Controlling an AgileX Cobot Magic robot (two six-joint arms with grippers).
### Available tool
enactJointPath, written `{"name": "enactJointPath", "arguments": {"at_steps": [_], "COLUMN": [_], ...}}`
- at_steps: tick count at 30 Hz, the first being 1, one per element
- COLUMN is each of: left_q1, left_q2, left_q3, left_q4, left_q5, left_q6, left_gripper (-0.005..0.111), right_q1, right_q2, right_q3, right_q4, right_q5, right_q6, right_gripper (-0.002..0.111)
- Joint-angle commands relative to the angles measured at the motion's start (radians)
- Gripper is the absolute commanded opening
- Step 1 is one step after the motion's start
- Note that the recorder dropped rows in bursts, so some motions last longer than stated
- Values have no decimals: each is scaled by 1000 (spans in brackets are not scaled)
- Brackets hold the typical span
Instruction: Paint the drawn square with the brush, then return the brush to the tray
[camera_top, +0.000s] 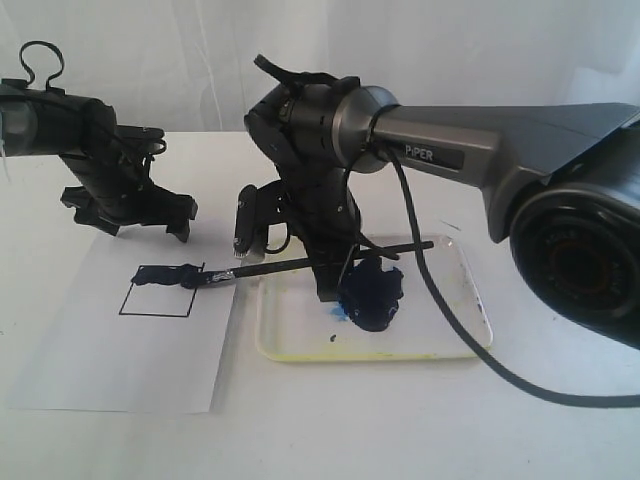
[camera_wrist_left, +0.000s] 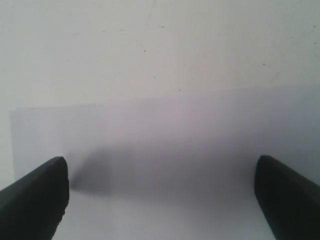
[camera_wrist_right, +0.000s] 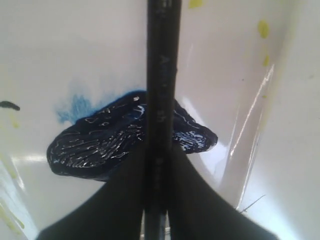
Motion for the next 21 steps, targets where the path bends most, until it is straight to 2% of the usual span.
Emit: {"name": "enactJointPath", "arguments": {"at_steps": [1, 21], "left_q1": [-1, -1], "left_q2": [47, 47], "left_q3": [26, 26], "left_q4": [35, 35], "left_q5": [110, 110], "left_q6": [18, 18], "left_gripper": [105, 105], "right_q1": [-6, 13], "right_q2": [-4, -10], "right_q3": [2, 4], "right_q4": [-1, 42], "right_q5": [4, 4], "right_q6": [3, 5], "right_gripper": [0, 0]}}
